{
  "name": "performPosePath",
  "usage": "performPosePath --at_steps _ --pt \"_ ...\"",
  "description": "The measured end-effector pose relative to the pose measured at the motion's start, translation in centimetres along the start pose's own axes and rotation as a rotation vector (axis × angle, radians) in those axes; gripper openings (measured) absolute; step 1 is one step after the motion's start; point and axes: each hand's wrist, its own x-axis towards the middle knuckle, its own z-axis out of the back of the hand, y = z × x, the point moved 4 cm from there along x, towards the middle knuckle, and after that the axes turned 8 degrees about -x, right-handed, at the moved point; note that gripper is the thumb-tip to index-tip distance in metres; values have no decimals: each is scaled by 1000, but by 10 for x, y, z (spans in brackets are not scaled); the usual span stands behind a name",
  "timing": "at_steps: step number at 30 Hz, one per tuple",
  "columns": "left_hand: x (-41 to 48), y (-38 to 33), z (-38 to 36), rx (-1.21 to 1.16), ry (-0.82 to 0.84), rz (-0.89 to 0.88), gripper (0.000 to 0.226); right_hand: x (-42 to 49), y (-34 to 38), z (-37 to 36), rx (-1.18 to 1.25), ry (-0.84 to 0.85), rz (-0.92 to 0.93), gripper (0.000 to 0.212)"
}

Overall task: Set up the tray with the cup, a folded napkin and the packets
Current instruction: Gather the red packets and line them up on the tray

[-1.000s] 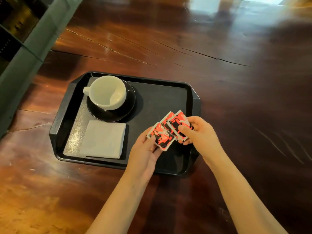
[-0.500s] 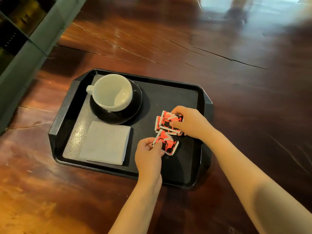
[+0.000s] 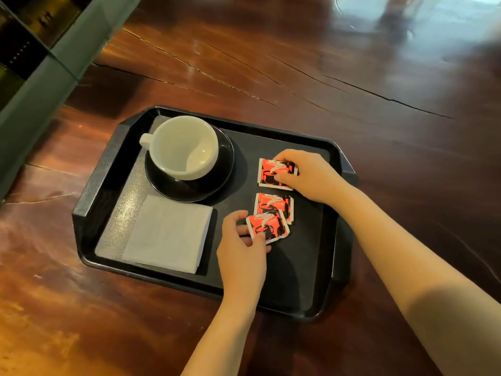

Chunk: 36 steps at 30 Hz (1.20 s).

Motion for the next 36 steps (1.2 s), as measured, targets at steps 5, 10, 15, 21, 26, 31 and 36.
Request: performPosePath --at_steps 5,10,15,21,26,31,36 --pt "2 -1 -3 259 51 -91 33 1 -2 -5 -118 -39 34 39" --pt "1 -8 -3 481 50 -177 42 -14 -8 -13 -165 -54 31 43" --pt "-1 -10 -2 593 30 -209 44 -19 -7 -15 -228 -113 22 44" --pt "2 -6 0 611 51 -218 43 -23 -8 -20 -279 -130 -4 47" --pt "1 -2 1 638 28 -269 46 -28 -10 -21 -264 -178 -7 47" --pt "-15 -7 -14 763 -20 -551 54 -24 -10 -22 -275 -212 -13 42" --pt "-19 0 -24 862 49 -624 50 -25 -9 -20 -263 -232 -50 43"
